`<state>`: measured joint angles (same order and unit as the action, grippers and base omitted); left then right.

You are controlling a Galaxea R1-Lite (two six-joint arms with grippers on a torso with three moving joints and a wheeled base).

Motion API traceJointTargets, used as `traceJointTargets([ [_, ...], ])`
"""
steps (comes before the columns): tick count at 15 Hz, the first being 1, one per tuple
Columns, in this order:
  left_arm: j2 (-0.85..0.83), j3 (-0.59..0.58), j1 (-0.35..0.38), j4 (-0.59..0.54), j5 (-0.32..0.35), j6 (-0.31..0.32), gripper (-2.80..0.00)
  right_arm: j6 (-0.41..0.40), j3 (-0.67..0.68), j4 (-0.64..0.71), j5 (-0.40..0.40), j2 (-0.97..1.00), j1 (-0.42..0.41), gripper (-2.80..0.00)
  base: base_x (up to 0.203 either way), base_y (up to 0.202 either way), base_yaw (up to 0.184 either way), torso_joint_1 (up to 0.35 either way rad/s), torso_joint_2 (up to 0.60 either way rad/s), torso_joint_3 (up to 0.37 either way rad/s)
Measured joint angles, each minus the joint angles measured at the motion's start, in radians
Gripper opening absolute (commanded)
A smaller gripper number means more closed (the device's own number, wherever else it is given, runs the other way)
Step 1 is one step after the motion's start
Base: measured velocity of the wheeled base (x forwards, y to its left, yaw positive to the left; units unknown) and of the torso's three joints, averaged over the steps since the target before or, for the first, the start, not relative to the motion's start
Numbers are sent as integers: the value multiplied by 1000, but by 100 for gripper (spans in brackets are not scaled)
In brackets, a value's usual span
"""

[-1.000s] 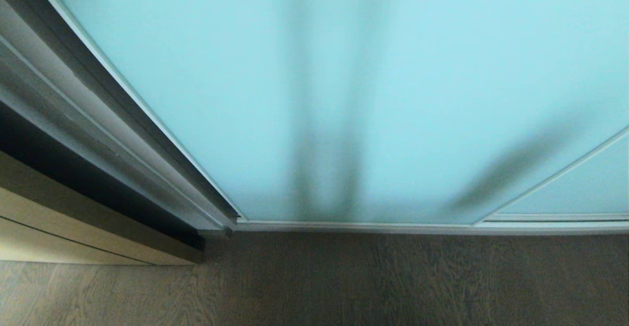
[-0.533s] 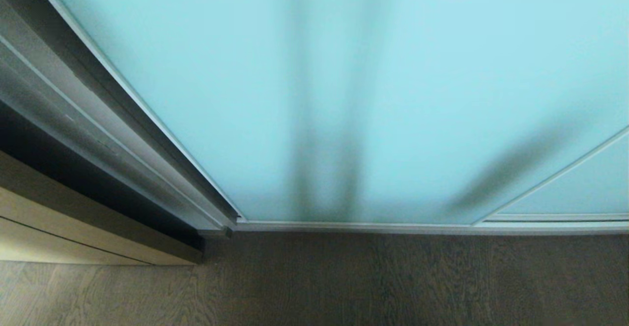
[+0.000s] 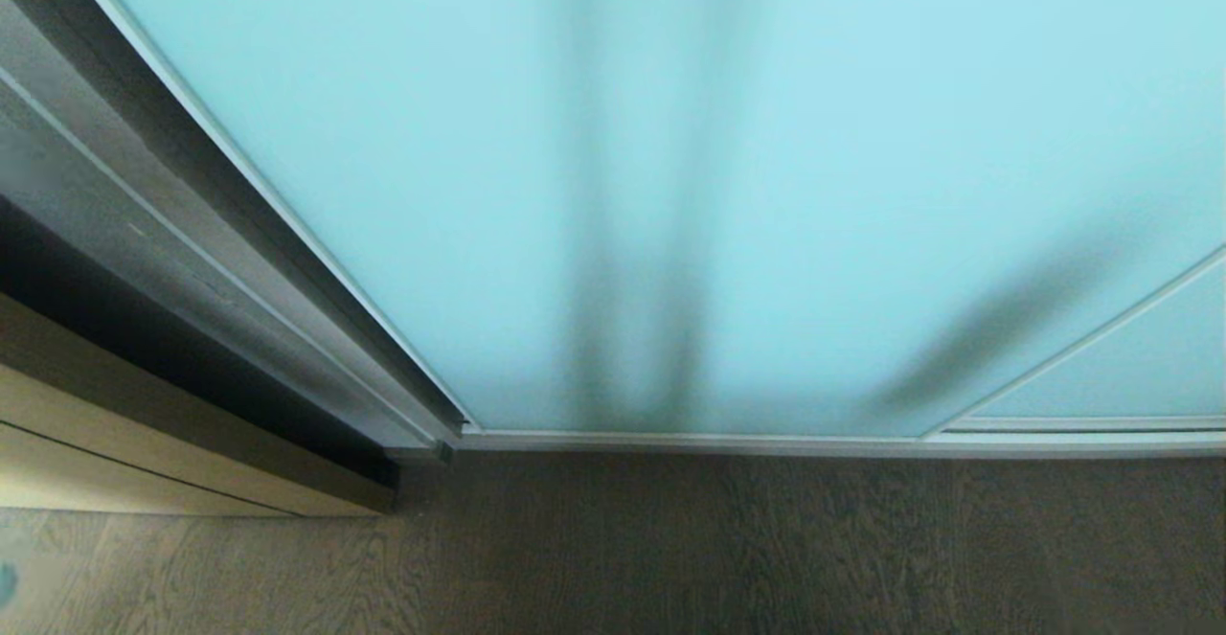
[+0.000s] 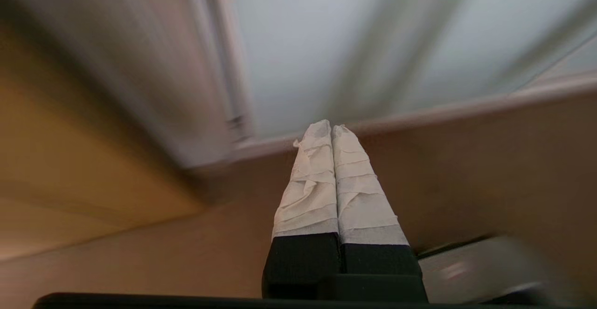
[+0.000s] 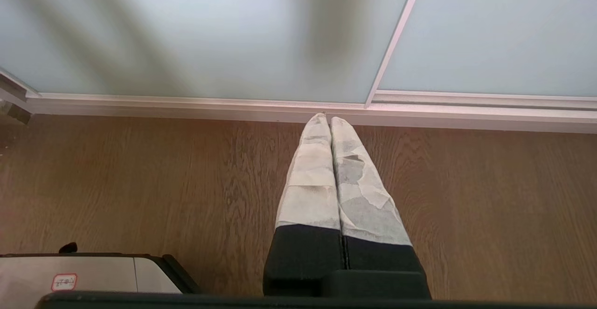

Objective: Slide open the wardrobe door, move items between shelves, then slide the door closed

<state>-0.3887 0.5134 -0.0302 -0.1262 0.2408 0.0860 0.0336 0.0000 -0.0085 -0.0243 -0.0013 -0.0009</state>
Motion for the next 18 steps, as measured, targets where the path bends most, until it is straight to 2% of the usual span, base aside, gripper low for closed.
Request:
traceJointTargets([
  [2, 71, -68, 0, -52, -119, 52, -280, 0, 0, 0, 0, 0, 0, -280, 0, 0, 0, 0, 0, 0],
  [4, 111, -125, 0, -61, -282, 34, -280, 0, 0, 0, 0, 0, 1, -280, 0, 0, 0, 0, 0, 0],
  [6, 145, -196, 2, -60, -365, 20, -280, 0, 0, -1, 0, 0, 0, -280, 0, 0, 0, 0, 0, 0],
  [10, 297, -340, 22, -67, -363, 25, -280, 0, 0, 0, -1, 0, 0, -280, 0, 0, 0, 0, 0, 0],
  [15, 380, -385, 28, -53, -369, 34, -280, 0, 0, 0, 0, 0, 0, -280, 0, 0, 0, 0, 0, 0],
  [17, 387, -396, 28, -10, -346, 51, -280, 0, 0, 0, 0, 0, 0, -280, 0, 0, 0, 0, 0, 0],
  [18, 388, -415, 28, 25, -310, 70, -280, 0, 0, 0, 0, 0, 0, -280, 0, 0, 0, 0, 0, 0],
])
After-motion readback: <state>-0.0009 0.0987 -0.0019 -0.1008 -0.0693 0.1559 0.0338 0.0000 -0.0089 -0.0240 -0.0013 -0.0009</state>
